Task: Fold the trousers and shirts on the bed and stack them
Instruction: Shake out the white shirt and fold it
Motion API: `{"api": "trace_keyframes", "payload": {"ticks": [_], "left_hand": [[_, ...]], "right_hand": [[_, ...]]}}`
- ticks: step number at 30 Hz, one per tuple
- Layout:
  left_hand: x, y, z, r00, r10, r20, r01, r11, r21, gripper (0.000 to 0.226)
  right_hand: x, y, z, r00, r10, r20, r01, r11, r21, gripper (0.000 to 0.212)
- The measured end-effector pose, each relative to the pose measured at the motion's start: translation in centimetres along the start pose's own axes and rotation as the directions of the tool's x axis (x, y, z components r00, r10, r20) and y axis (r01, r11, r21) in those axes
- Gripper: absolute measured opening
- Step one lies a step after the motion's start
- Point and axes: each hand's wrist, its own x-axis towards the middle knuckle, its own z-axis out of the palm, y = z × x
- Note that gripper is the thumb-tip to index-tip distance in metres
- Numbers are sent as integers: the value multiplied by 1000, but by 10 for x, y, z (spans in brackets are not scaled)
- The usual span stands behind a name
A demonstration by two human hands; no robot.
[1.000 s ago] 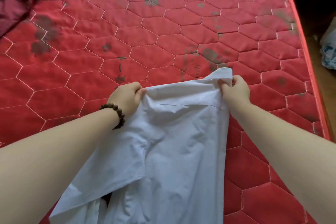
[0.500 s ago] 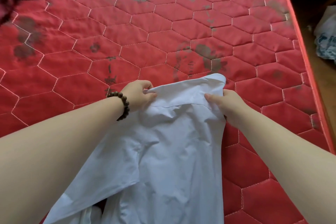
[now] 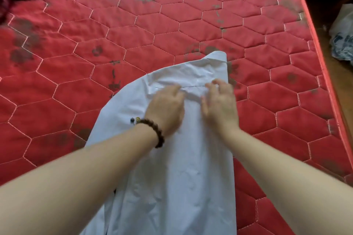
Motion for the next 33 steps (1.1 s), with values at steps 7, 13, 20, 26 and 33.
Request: {"api": "trace_keyframes", "payload": {"ticks": [7,13,20,26,33], "left_hand": [[-38,-41,22,955,-179,236,81,924,374,66],[-52,-5,9,951,-221,215,97,877,470,57],[-192,39,29,914,-52,401,-64,960,272,59],[-263,5,5,930,-177,323,72,948,311,65],[-332,48,6,945,-168,282,102,967,234,60]], "right_hand": [[-40,17,27,937,-53,346,157,947,-281,60],[-87,-9,19,966,92,242,-16,954,-300,59],[-209,-51,13,960,64,273,5,970,-244,57],[-288,-40,-2,951,135,278,-61,964,-259,59],[-365,-62,-20,951,161,265,-97,966,-238,59]]}}
